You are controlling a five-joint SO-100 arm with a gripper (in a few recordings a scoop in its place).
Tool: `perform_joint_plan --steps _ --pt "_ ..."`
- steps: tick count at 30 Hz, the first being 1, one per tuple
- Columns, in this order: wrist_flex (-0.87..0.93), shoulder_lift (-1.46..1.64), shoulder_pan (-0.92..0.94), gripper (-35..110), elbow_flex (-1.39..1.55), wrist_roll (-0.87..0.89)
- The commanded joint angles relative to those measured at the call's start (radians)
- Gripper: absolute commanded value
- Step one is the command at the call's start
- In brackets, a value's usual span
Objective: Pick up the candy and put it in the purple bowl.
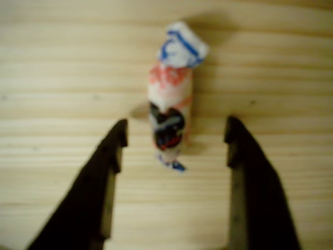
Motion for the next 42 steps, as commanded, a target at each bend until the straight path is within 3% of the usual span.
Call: perform_joint_plan --steps 1,5,15,25,30,35,42 --pt "-0.006 0.014 0.011 13 -0.069 0.038" --pt "-0.015 0.012 0.018 -1 -0.051 0.015" --pt "0.005 0.061 0.094 -1 -0.028 -0.031" --pt "0.333 0.431 0.137 -1 -0.11 -0.127" --pt "0.505 0.719 -0.032 -1 -0.08 -0.184" --pt "0.612 0.948 -0.35 -1 -0.061 -0.146" --pt "0.457 1.057 -0.752 -1 0.0 -0.026"
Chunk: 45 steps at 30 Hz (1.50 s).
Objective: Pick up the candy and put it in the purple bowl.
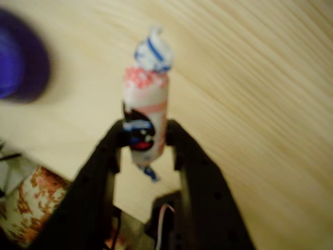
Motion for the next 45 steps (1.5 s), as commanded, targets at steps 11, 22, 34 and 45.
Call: perform_joint_plan --steps 11,22,34,45 --pt "-0.532 -0.005 -0.433 -1 0.187 0.023" --pt "-0.787 -0.308 -0.477 -1 0.206 -0.034" --pt "-0.893 -0.574 -0.472 -1 0.112 -0.011" --pt "-0.945 -0.67 -0.495 -1 0.031 -0.078"
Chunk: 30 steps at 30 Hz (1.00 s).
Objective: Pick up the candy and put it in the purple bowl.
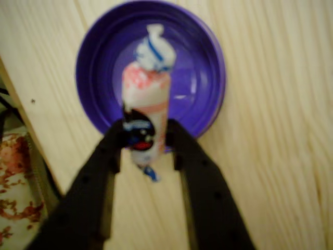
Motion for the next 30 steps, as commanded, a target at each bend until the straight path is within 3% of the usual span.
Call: perform_joint_plan --steps 1,10,23,30 --pt "-0.041 0.015 -0.014 -1 -0.121 -0.011" --pt "-0.037 -0.029 0.009 0 -0.17 -0.014" --pt "-0.026 -0.057 0.014 22 -0.21 0.017" --pt "0.006 -0.018 0.054 22 -0.21 0.009"
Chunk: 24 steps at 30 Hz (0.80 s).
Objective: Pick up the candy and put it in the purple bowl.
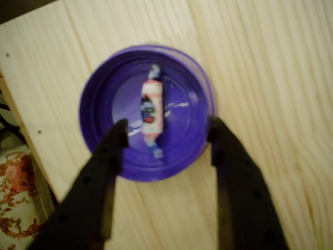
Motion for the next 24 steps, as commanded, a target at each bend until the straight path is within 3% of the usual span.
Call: perform_joint_plan --steps 1,5,12,17,24 --pt "0.031 0.087 0.032 21 -0.091 -0.003" --pt "0.094 0.172 0.101 -1 -0.081 -0.034" --pt "0.202 0.419 0.334 -1 0.081 -0.109" --pt "0.342 0.666 0.584 -1 0.224 -0.103" --pt "0.413 0.997 0.954 -1 0.471 -0.221"
